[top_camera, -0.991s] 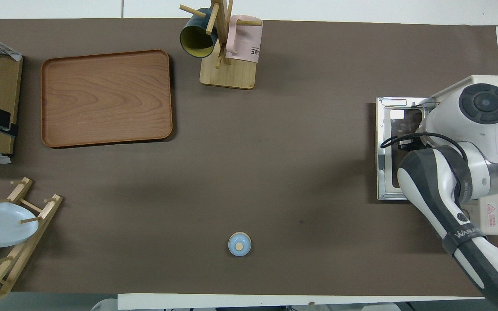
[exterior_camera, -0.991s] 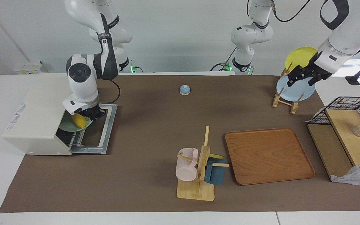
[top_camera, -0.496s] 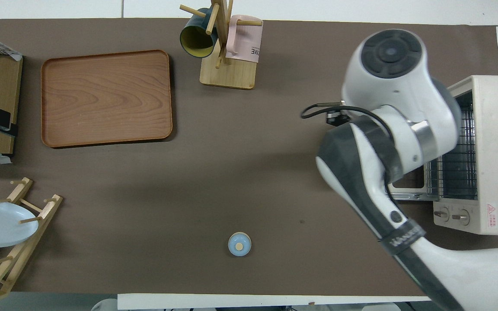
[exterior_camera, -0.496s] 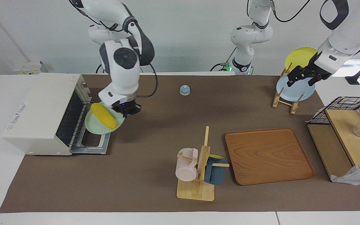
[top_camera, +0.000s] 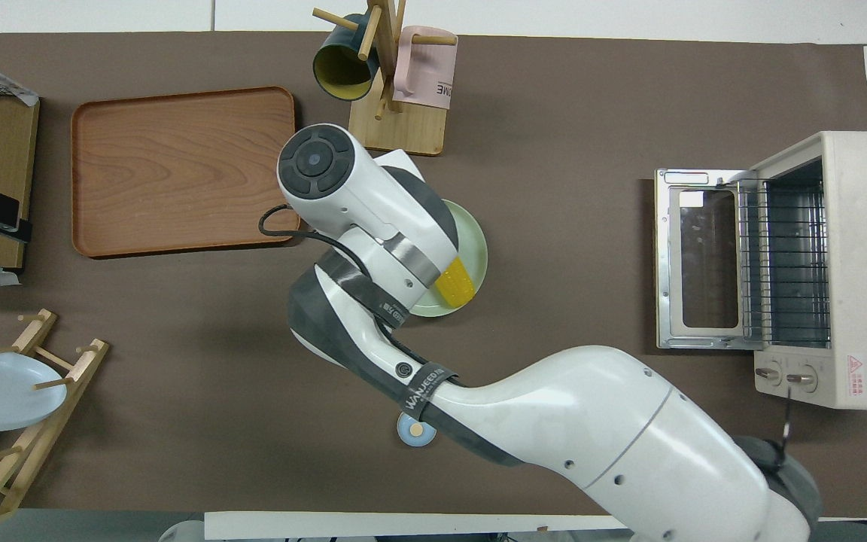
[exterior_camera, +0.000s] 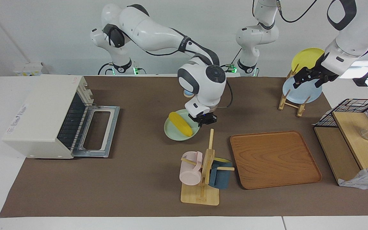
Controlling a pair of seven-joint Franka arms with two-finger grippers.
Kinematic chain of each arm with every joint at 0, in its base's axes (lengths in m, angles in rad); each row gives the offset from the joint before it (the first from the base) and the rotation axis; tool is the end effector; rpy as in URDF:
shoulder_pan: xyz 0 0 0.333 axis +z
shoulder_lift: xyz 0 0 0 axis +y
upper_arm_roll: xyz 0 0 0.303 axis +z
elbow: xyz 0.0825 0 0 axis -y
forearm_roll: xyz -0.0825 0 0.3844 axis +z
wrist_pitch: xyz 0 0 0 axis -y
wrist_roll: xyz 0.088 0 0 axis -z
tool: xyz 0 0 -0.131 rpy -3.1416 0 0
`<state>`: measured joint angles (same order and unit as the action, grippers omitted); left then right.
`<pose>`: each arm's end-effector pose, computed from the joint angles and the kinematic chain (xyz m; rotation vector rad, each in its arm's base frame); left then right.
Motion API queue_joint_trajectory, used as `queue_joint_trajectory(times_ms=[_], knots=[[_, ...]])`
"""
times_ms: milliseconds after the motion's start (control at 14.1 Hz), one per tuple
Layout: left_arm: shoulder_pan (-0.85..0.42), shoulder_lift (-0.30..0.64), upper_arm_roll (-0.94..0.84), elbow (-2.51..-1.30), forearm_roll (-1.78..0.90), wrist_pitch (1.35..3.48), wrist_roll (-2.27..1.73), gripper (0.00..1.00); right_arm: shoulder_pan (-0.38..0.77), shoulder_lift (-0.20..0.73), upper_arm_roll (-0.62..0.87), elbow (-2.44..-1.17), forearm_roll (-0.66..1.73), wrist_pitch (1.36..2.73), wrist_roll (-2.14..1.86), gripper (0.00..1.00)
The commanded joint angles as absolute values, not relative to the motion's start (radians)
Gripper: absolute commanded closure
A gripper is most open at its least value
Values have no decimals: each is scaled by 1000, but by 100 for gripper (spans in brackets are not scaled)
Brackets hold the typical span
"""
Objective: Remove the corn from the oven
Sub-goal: 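Set the plate on the table while the left gripper reaches in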
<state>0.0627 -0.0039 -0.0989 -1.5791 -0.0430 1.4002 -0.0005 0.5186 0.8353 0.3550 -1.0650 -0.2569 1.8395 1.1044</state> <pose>0.5294 -0.0255 0.5729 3.0898 -0.0606 -0.2723 0.5591 0.5037 0.3137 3.1065 -0.4178 -0.0351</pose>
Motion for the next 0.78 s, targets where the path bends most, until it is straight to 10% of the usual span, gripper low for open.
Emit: queue_joint_trajectory(times_ms=[0, 283, 496, 708], knots=[[67, -28, -98, -1600, -26, 1374, -15, 0, 502, 867, 362, -1072, -239, 1972, 1150, 60], [13, -154, -106, -1870, -17, 1565, -159, 0, 445, 716, 361, -1055, -236, 1812, 1090, 46], [-200, -235, -107, -2182, -26, 1941, -511, 0, 166, 389, 356, -1534, -166, 1840, 745, 56], [-415, -56, -107, -2177, -26, 2180, -918, 0, 62, 230, 277, -1915, -156, 2018, 548, 75]])
